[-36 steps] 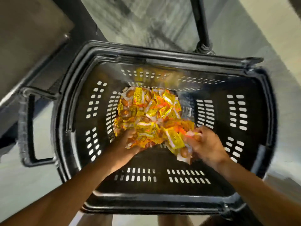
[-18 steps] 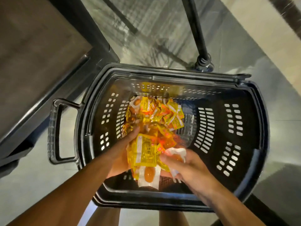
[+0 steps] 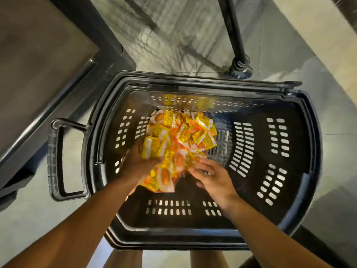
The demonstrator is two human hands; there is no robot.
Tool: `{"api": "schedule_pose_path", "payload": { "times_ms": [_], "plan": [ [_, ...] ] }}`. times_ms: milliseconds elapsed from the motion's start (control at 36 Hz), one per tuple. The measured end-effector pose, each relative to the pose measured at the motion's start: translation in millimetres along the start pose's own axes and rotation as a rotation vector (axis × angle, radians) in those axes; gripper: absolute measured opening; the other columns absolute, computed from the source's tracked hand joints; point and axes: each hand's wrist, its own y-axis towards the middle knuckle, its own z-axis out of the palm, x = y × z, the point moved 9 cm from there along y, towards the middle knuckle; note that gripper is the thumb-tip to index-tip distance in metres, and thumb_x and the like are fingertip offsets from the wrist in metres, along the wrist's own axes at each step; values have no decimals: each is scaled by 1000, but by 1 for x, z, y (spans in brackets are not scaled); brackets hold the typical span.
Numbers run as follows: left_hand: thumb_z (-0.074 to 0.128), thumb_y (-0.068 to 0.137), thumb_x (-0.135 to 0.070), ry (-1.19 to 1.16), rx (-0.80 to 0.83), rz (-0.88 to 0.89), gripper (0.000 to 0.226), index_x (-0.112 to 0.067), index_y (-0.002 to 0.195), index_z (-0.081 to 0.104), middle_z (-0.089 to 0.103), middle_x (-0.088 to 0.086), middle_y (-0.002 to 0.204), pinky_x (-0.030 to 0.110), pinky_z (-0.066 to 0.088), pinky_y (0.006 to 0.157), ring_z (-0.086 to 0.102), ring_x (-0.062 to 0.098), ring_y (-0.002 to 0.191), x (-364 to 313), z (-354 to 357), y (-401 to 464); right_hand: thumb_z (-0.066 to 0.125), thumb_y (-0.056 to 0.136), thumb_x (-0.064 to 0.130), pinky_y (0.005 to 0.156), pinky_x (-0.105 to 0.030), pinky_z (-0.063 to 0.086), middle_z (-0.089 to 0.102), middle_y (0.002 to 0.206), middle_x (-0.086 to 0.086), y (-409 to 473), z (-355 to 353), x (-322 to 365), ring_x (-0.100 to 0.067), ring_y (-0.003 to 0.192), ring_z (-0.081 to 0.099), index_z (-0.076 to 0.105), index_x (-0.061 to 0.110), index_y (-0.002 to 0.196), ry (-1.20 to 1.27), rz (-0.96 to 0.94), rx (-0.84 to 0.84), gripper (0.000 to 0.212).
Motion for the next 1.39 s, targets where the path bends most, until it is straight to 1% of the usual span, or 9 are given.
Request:
{"api": "schedule_pose_path", "payload": {
  "times_ms": [111, 194, 444, 778, 889, 1000, 1194, 1278, 1389],
  "plan": [
    [82, 80, -16, 175, -148, 118, 78, -31, 146, 42, 58, -1, 134, 35, 46, 98, 56, 26, 123, -2, -21, 16, 78, 86, 6, 110, -48, 47, 64, 132, -12, 44, -5, -15, -28, 123, 61, 55, 8, 127, -90, 22, -40, 47],
    [79, 84, -24, 306, -170, 155, 74, -36, 146, 41, 60, 0, 136, 46, 48, 103, 56, 27, 123, 2, -23, 27, 82, 84, 17, 108, -44, 48, 64, 133, -9, 75, 2, -30, -26, 124, 60, 55, 10, 132, -255, 45, -28, 55],
    [75, 87, -16, 380, -180, 217, 65, -36, 141, 45, 58, -6, 135, 33, 45, 94, 54, 18, 124, 24, -1, 62, 92, 69, 42, 119, -49, 36, 43, 154, -12, 140, 47, -76, -34, 143, 42, 16, 10, 156, -228, 183, -63, 120],
    [77, 85, -12, 310, -100, 121, 70, -34, 143, 45, 59, 1, 135, 51, 48, 104, 55, 24, 125, 25, -2, 67, 84, 81, 25, 76, -22, 53, 64, 91, 6, 136, 1, -66, -11, 80, 62, 58, 17, 109, -337, 109, -220, 39],
    [76, 85, -11, 212, -85, 30, 66, -42, 136, 48, 59, -3, 131, 48, 50, 100, 57, 25, 121, 21, -5, 49, 83, 79, 8, 92, -43, 59, 72, 111, -8, 108, -11, -58, -27, 102, 70, 64, 14, 115, -155, 192, -152, 41],
    [78, 84, -15, 113, -62, -63, 67, -33, 141, 48, 63, 3, 131, 54, 51, 100, 61, 29, 118, 15, -11, 27, 77, 78, -11, 66, -29, 64, 72, 104, -5, 68, -16, -45, -22, 90, 73, 59, 15, 121, 131, 259, -81, 54],
    [80, 84, -16, 57, -48, -92, 70, -35, 142, 46, 63, 4, 131, 56, 52, 98, 62, 31, 117, -12, -26, -18, 70, 81, -14, 100, -38, 56, 74, 120, -8, 7, -12, -35, -25, 110, 70, 57, 13, 140, 224, 309, 33, 66],
    [81, 83, -20, 98, -46, -62, 71, -39, 141, 45, 59, 3, 133, 55, 51, 97, 60, 31, 118, -22, -32, -31, 66, 82, -11, 76, -28, 57, 77, 111, -7, -10, -12, -33, -22, 103, 72, 67, 16, 128, 191, 283, 3, 54],
    [81, 83, -20, 153, -43, -16, 75, -41, 143, 42, 58, -1, 133, 54, 50, 100, 58, 27, 119, -26, -34, -35, 73, 92, 13, 78, -32, 58, 77, 101, -8, -12, -28, -36, -22, 95, 72, 73, 17, 104, 236, 246, -157, 14]
  ]
}}
